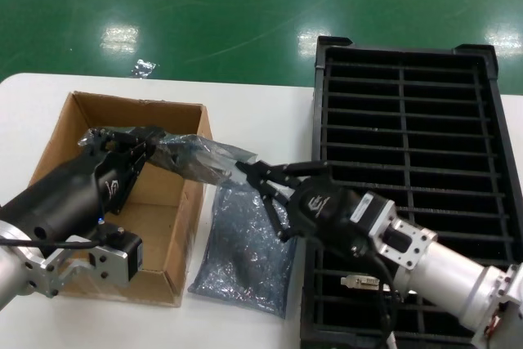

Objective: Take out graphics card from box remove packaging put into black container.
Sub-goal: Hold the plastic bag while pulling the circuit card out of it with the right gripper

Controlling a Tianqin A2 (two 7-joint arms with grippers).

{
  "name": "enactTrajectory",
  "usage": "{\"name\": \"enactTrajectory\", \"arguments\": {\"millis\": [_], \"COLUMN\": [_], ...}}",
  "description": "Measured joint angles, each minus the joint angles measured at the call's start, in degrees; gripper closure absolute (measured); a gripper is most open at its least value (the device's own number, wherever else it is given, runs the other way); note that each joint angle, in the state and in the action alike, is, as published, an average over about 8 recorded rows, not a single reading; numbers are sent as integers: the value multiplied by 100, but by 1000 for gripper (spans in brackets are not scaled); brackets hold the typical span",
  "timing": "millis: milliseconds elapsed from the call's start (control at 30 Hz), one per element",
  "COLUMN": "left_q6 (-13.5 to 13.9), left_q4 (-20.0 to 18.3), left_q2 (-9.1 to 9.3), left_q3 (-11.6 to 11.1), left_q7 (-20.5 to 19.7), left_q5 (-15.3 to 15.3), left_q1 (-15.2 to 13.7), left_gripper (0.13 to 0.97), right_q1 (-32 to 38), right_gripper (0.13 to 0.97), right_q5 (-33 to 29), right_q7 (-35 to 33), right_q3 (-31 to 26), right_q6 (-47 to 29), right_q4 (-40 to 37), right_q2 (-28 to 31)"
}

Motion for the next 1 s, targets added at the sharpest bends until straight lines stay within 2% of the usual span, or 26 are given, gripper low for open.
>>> {"name": "enactTrajectory", "arguments": {"millis": [533,1000], "left_q6": [0,0], "left_q4": [0,0], "left_q2": [0,0], "left_q3": [0,0], "left_q7": [0,0], "left_q5": [0,0], "left_q1": [0,0], "left_gripper": [958,958], "right_q1": [486,1160], "right_gripper": [963,963], "right_q5": [-254,-312], "right_q7": [-405,-616], "right_q3": [-364,-387], "right_q6": [-381,-729], "right_q4": [-586,-1247], "right_q2": [-167,-172]}}
